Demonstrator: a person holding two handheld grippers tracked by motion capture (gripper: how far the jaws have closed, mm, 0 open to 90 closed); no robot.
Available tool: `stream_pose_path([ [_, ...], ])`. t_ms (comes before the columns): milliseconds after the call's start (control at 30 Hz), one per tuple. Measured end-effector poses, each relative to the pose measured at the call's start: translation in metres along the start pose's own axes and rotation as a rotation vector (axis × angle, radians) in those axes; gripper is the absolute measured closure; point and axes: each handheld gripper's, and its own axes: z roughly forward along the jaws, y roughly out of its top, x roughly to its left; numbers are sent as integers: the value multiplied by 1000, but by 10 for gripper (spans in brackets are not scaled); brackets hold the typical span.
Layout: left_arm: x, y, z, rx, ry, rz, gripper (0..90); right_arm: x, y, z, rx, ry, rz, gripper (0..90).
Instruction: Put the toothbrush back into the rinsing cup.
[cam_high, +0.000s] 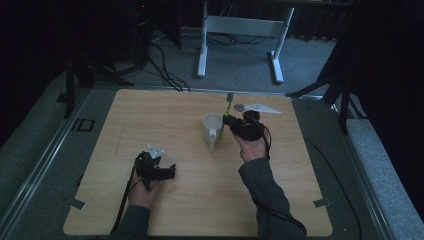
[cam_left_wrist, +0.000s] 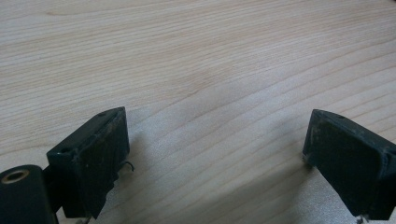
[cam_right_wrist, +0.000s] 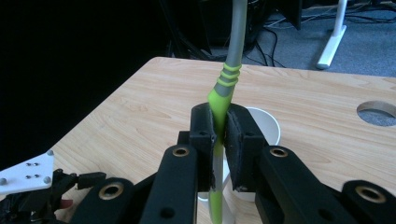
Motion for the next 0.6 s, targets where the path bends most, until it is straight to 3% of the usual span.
stream_pose_path([
  [600, 0, 0, 0, 1, 0, 1, 73, 3, 7, 4, -17, 24, 1, 815],
])
